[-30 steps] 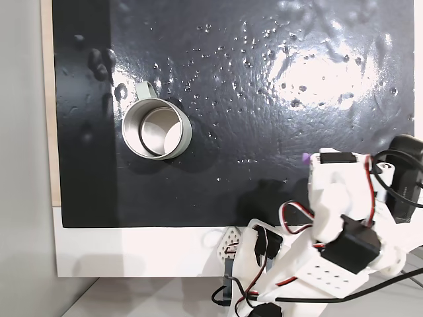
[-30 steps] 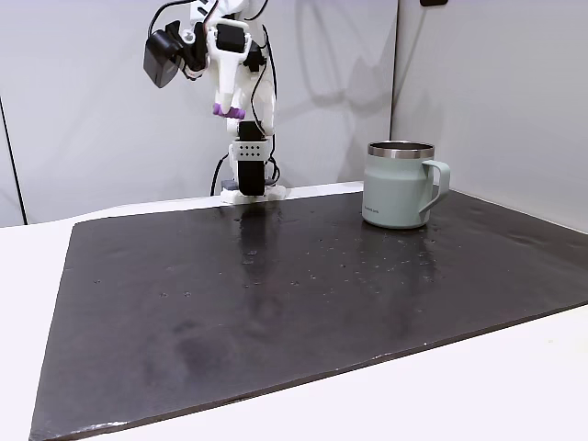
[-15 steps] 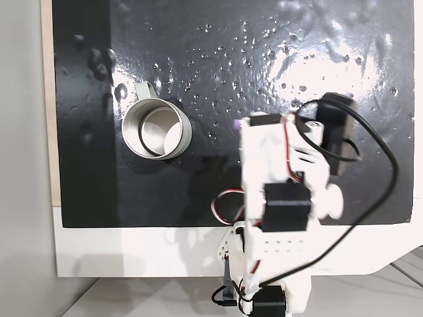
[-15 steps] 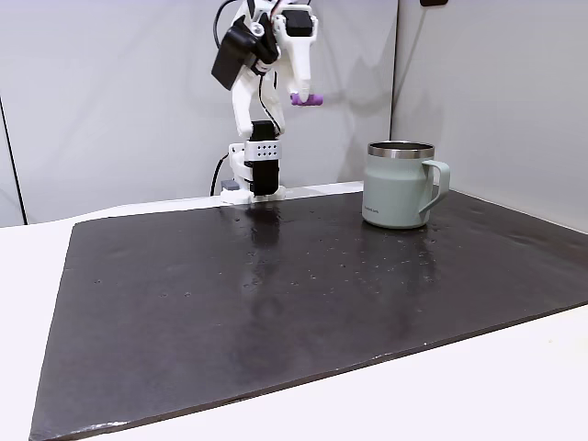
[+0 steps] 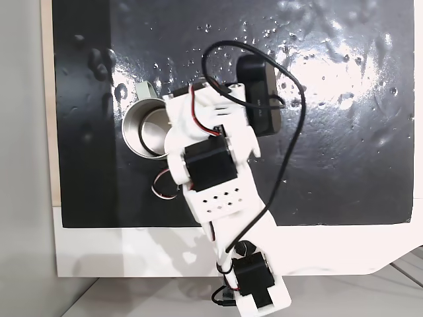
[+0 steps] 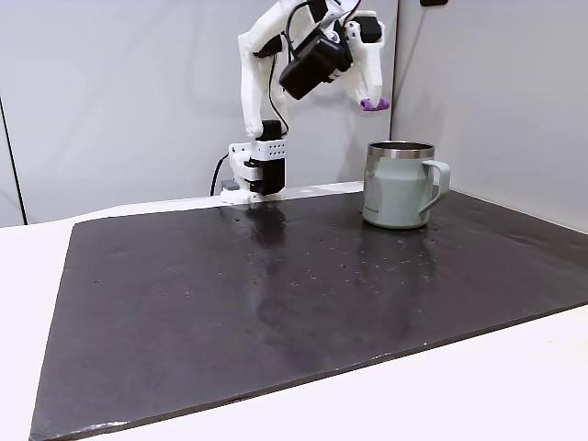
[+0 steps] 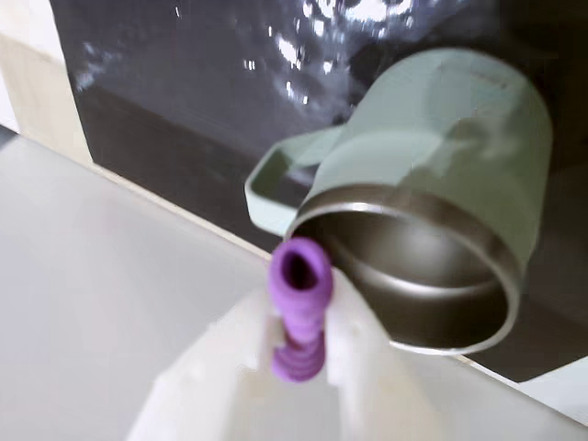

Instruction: Grasp a pengrip and put it in the cup.

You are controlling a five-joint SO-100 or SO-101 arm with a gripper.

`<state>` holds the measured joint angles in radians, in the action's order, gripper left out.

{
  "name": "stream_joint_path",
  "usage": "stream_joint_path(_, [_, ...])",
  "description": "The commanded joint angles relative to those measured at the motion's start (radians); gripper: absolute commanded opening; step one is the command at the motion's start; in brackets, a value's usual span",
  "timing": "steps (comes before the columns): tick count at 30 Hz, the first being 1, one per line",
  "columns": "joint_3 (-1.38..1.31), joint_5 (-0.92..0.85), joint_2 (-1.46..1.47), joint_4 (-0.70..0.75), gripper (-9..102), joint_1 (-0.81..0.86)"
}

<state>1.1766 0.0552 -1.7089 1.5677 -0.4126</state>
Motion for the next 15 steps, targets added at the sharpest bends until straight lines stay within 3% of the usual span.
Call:
stream_joint_path(1, [-0.084, 0.025, 0.02, -0.008, 0, -0.087])
stream_joint_path(7, [-0.084, 0.008, 0.029, 0.002, 0, -0.198])
stream_joint_path(15, [-0.084, 0.0, 0.021, 0.023, 0, -0.219])
